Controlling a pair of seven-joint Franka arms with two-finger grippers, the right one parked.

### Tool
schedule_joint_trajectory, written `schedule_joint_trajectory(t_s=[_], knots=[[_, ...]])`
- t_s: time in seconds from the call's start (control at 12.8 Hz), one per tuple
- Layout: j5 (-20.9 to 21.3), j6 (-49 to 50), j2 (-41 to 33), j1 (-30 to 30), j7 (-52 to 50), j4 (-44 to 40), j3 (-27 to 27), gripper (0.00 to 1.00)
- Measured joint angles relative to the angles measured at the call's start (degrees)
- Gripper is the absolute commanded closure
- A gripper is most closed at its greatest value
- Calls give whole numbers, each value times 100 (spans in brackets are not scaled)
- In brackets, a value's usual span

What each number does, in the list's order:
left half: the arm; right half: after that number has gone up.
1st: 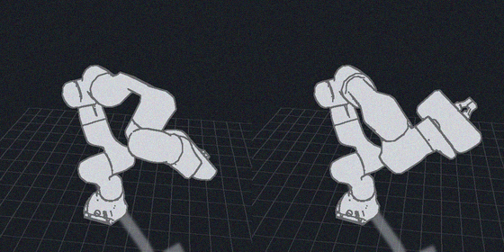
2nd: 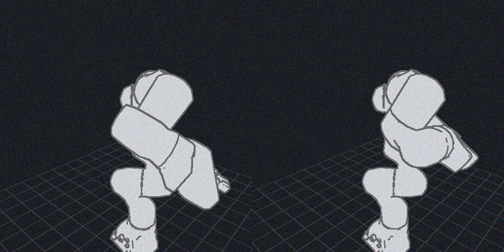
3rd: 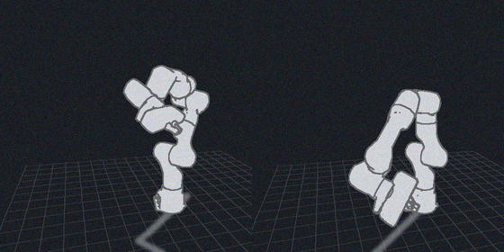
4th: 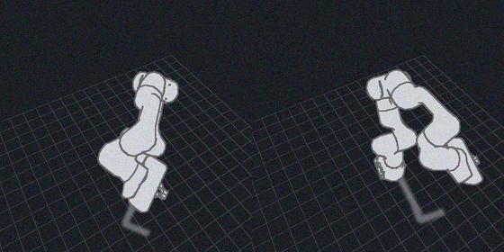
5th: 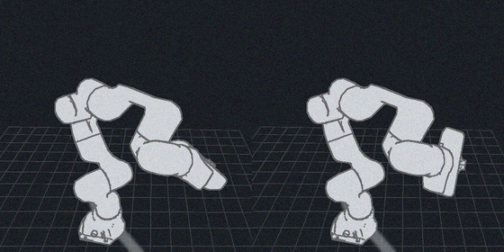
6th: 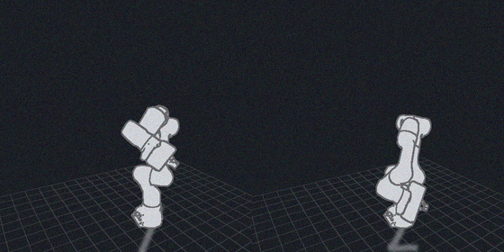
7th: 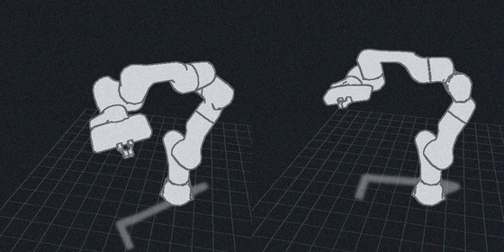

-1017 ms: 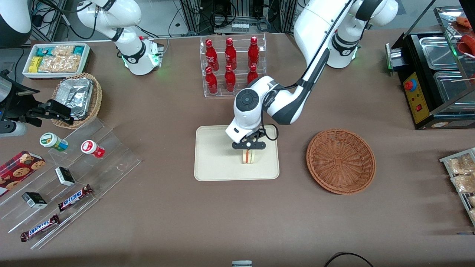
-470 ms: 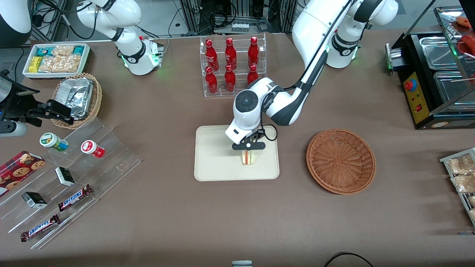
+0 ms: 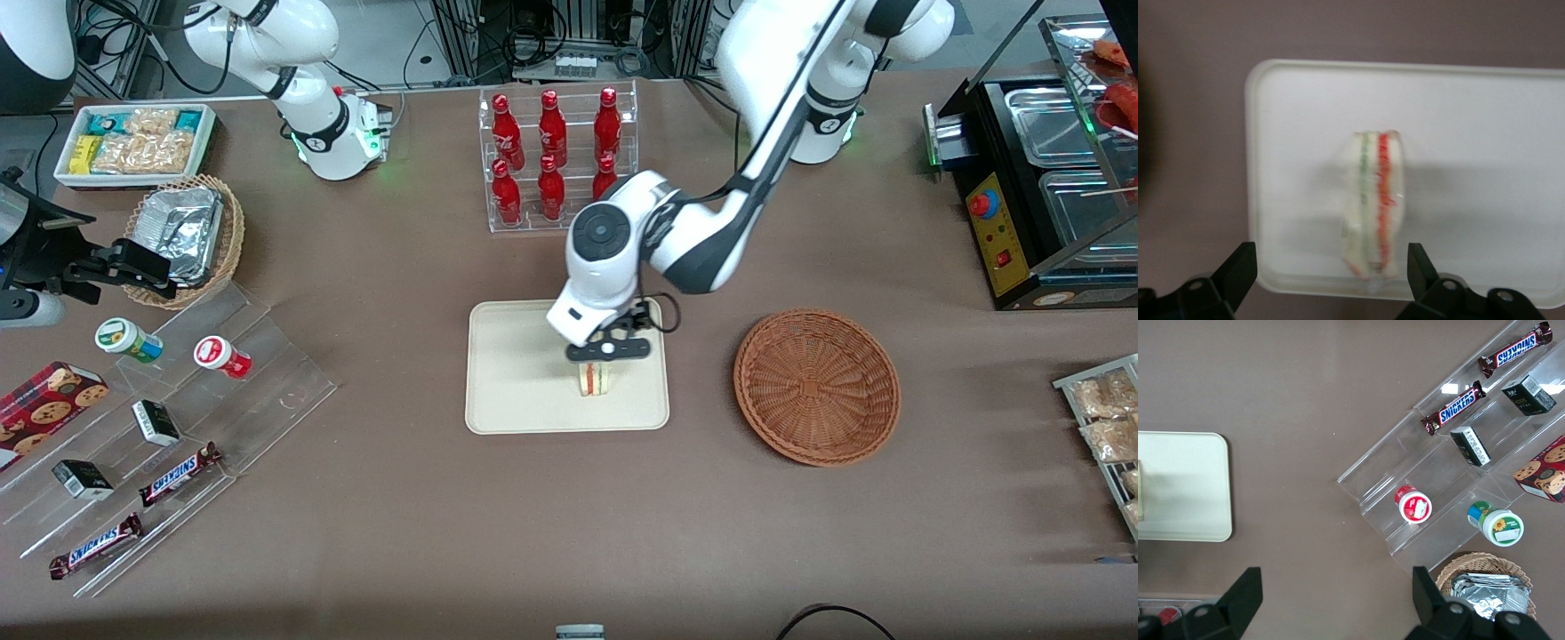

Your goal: Place sandwich from basket to tray

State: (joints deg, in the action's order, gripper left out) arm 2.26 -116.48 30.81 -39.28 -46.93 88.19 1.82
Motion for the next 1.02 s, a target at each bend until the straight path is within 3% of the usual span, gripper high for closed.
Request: schedule_joint_trajectory(t_s=[0.63,1.02], knots=[[3,2353,-1888,1853,2100,-10,-62,0],[-1,3003,-2339,2872,3710,30,-68,0]])
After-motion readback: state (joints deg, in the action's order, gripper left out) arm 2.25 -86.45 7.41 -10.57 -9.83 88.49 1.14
